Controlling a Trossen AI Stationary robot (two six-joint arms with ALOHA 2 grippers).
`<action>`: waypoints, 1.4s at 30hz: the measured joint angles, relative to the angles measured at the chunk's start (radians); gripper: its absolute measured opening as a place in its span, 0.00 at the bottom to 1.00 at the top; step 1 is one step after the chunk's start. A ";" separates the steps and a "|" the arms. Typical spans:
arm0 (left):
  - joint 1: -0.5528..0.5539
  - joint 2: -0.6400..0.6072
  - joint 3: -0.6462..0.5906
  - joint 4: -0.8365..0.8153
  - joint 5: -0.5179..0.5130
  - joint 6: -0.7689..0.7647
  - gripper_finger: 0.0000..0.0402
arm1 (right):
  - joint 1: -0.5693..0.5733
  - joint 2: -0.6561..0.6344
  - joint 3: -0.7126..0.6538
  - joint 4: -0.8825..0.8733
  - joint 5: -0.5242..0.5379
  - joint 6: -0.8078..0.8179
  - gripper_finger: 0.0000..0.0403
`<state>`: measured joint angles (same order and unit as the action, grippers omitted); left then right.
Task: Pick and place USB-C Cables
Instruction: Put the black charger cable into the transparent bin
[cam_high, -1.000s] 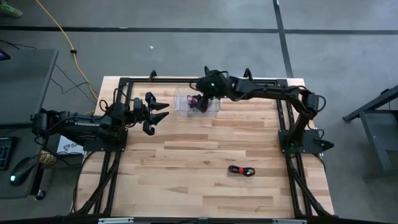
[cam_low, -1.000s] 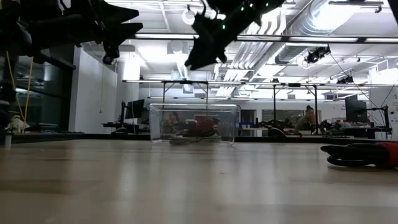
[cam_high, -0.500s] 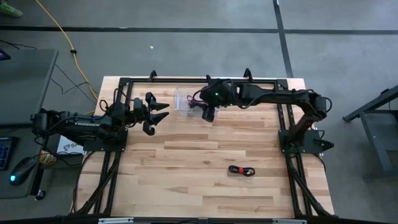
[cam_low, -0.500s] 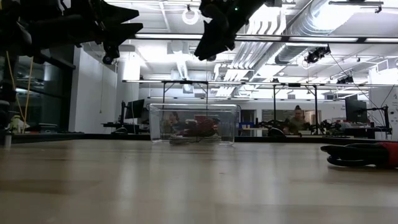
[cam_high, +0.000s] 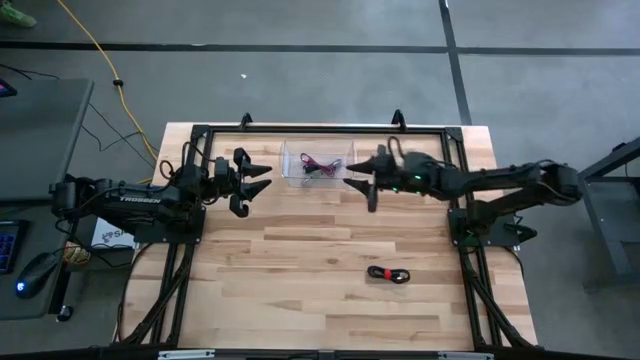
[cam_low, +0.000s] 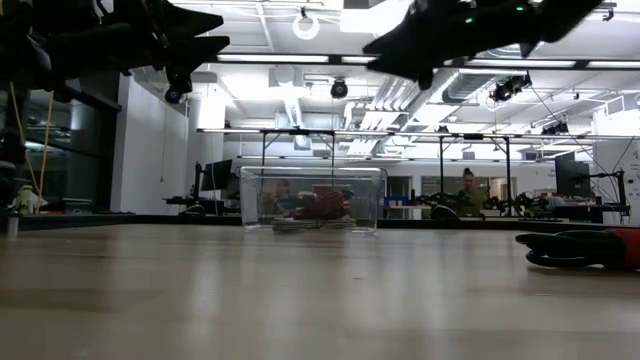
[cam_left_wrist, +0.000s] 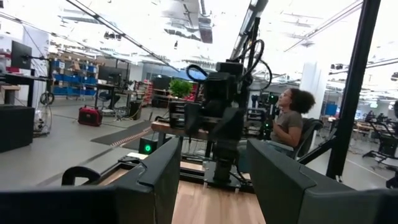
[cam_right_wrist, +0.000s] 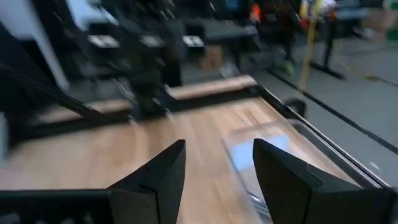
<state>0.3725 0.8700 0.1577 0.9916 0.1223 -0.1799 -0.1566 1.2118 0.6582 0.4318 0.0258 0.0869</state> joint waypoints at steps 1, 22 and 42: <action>0.000 0.000 0.000 0.000 0.000 0.001 0.41 | 0.004 -0.014 -0.021 0.047 -0.017 0.001 0.44; 0.000 0.000 0.000 -0.003 -0.002 0.044 0.41 | 0.022 -0.045 -0.071 0.141 -0.050 -0.015 0.44; 0.000 0.000 0.000 -0.003 -0.002 0.042 0.41 | 0.022 -0.045 -0.071 0.126 -0.086 0.084 0.44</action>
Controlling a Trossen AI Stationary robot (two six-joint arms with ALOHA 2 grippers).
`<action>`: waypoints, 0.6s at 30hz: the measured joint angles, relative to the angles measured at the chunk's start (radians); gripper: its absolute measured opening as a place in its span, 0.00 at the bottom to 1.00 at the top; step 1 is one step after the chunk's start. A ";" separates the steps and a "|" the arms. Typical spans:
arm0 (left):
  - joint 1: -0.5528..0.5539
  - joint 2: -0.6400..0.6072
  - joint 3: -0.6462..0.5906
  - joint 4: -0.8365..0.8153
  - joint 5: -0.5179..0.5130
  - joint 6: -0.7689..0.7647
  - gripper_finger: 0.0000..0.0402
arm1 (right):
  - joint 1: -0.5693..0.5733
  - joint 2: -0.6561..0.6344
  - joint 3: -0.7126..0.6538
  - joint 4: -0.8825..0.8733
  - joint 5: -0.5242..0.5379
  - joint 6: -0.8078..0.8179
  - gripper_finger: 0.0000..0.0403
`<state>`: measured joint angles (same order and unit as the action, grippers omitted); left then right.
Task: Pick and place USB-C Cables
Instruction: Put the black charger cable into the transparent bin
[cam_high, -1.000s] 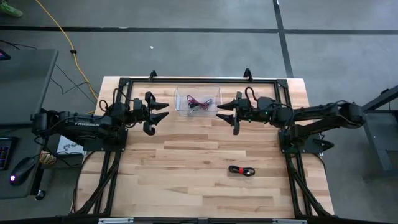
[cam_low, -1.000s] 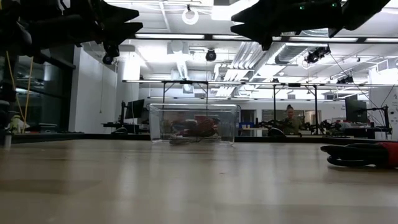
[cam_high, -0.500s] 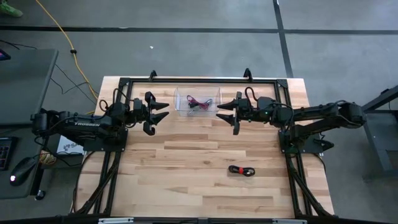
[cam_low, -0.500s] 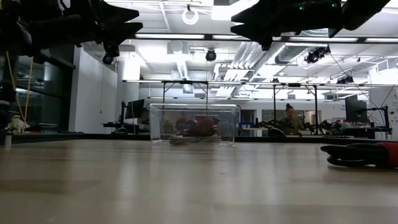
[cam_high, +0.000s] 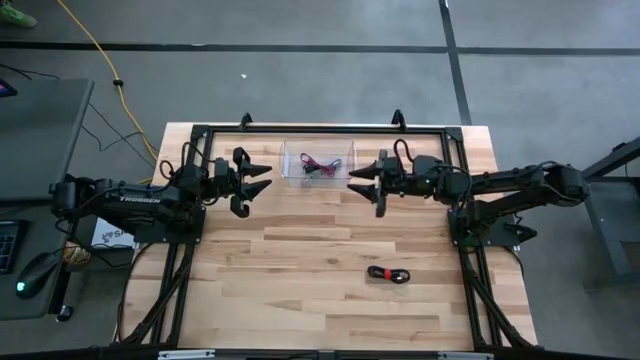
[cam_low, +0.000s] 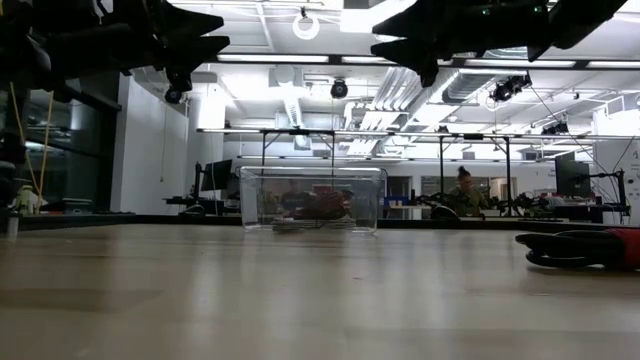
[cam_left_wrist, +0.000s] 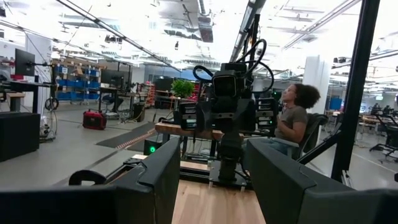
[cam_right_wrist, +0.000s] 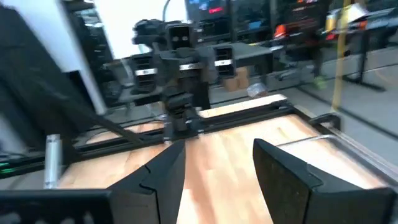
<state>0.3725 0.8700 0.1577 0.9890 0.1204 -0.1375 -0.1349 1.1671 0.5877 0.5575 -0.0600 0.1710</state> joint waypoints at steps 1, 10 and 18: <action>0.000 0.000 0.000 0.000 0.000 0.000 0.41 | 0.001 0.000 0.000 0.003 -0.039 0.004 0.44; 0.000 0.000 0.000 0.000 0.000 0.000 0.41 | 0.177 0.000 0.045 0.040 -0.260 -0.016 0.44; 0.000 0.000 0.000 0.001 0.000 0.000 0.41 | 0.396 0.009 0.323 -0.644 0.028 0.013 0.44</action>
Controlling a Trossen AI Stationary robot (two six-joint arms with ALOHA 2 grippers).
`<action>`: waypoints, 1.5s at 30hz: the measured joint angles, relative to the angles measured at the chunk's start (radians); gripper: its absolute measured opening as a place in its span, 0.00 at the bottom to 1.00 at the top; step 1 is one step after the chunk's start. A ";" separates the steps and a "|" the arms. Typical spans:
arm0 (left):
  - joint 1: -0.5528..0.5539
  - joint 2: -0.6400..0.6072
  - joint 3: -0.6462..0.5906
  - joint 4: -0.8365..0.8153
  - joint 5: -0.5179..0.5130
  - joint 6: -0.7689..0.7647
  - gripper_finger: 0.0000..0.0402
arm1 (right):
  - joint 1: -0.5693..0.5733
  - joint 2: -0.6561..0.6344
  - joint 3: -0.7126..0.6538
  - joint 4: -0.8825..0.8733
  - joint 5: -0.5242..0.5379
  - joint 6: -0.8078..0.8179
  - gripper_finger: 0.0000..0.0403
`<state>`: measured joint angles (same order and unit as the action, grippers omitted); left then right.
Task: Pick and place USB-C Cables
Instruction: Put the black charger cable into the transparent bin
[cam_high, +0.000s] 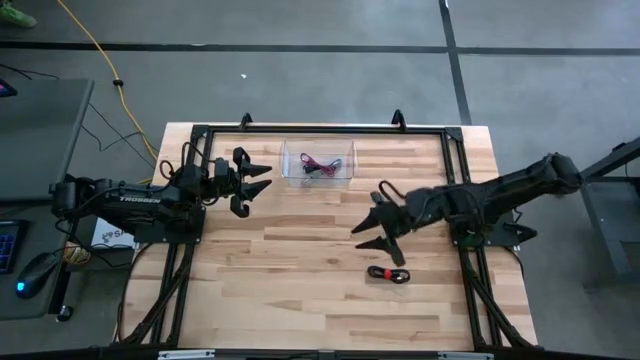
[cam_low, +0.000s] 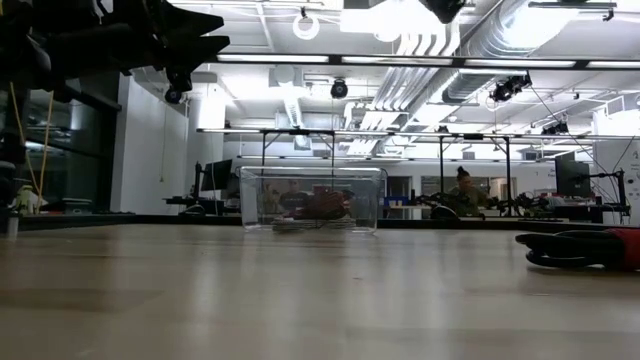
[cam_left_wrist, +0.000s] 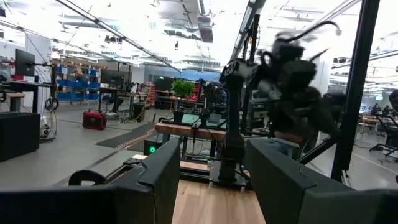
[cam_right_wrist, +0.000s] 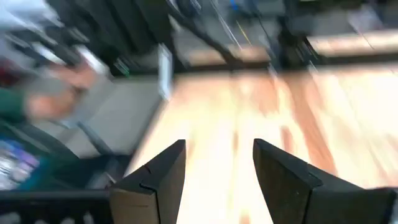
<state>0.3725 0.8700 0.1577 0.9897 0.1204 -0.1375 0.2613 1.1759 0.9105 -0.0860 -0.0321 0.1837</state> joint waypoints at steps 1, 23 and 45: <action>0.000 0.000 0.000 0.000 0.000 0.000 0.41 | 0.024 0.005 0.038 -0.093 0.051 0.016 0.44; 0.000 0.000 0.000 -0.001 0.000 -0.001 0.41 | 0.252 0.141 0.206 -0.804 0.249 0.716 0.44; 0.000 0.000 0.000 -0.001 0.001 -0.017 0.41 | 0.269 0.587 0.206 -0.769 0.057 0.733 0.44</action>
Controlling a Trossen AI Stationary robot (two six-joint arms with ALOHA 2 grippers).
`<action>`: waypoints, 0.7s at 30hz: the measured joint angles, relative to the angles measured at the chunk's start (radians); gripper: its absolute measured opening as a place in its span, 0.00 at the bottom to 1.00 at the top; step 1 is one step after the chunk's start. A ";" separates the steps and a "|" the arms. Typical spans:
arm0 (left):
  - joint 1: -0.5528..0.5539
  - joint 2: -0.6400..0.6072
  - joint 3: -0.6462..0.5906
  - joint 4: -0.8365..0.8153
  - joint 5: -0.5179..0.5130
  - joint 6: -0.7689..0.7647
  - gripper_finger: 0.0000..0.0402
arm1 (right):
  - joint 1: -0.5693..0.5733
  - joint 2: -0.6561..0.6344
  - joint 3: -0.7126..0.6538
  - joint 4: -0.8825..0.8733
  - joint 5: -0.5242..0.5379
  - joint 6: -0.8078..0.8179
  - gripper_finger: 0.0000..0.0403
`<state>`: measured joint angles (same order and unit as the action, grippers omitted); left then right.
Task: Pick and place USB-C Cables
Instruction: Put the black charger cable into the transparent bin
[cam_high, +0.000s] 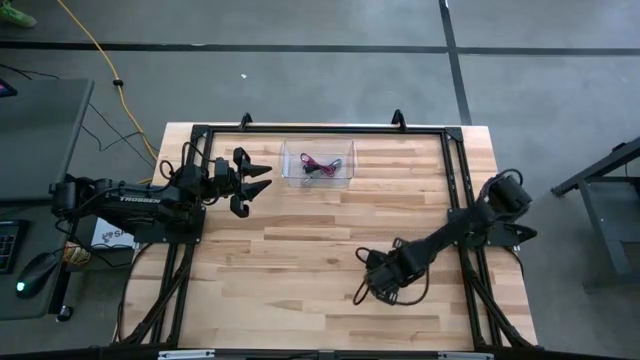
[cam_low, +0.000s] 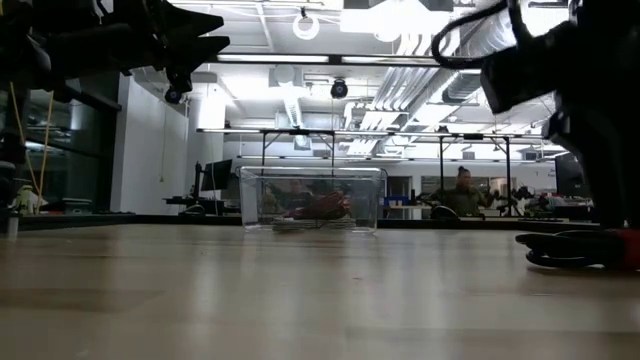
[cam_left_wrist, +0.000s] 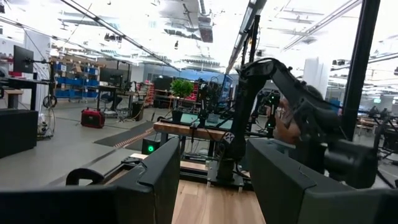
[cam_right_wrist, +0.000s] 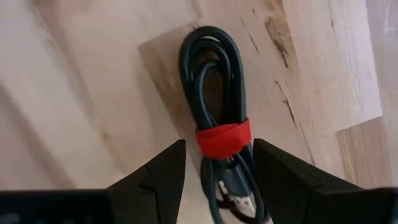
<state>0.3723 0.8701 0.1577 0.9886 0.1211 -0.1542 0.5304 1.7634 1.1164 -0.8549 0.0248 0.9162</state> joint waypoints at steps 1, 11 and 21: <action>0.000 0.000 0.000 0.000 0.000 0.000 0.41 | 0.000 0.011 0.000 0.000 0.000 -0.001 0.44; 0.000 0.000 0.000 0.000 0.000 -0.001 0.41 | 0.000 0.079 0.000 0.010 0.026 -0.026 0.44; 0.000 0.000 0.000 -0.001 0.000 -0.003 0.41 | 0.000 0.097 0.001 0.028 0.024 -0.024 0.44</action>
<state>0.3722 0.8700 0.1577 0.9878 0.1208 -0.1573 0.5304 1.8606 1.1172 -0.8265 0.0490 0.8921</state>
